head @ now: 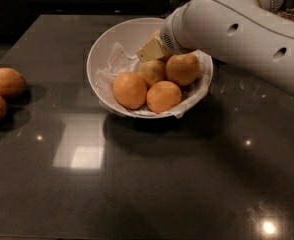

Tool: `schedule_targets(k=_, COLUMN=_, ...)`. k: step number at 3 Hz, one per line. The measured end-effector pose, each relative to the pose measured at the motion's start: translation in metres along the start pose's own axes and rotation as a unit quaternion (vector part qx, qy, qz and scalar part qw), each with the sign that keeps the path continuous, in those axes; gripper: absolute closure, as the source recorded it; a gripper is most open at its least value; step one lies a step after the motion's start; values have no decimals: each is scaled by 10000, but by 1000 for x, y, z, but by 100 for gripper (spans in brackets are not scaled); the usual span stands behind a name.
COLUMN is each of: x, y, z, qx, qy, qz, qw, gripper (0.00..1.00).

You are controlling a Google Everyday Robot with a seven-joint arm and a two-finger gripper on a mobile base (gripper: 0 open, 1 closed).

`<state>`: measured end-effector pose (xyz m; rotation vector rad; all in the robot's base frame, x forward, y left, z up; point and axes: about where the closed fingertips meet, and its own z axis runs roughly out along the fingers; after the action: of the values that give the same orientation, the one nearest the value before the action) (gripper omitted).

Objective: Pick orange from white bowl

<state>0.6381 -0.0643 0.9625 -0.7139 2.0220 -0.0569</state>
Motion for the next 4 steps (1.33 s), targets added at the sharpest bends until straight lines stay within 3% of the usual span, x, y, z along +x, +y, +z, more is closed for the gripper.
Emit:
schedule_targets(k=1, x=9, y=4, z=29, qx=-118, qy=80, qz=159, qw=9998, gripper=18)
schedule_targets(k=2, x=12, y=0, z=38, qx=-50, qy=95, qz=123, qw=9999, gripper=15)
schedule_targets(k=3, x=15, y=-8, z=45, qx=68, qy=123, qz=96, qw=9999, gripper=21)
schedule_targets(k=4, x=14, y=-11, z=44, qx=95, qy=132, qz=103, qw=9998, gripper=40)
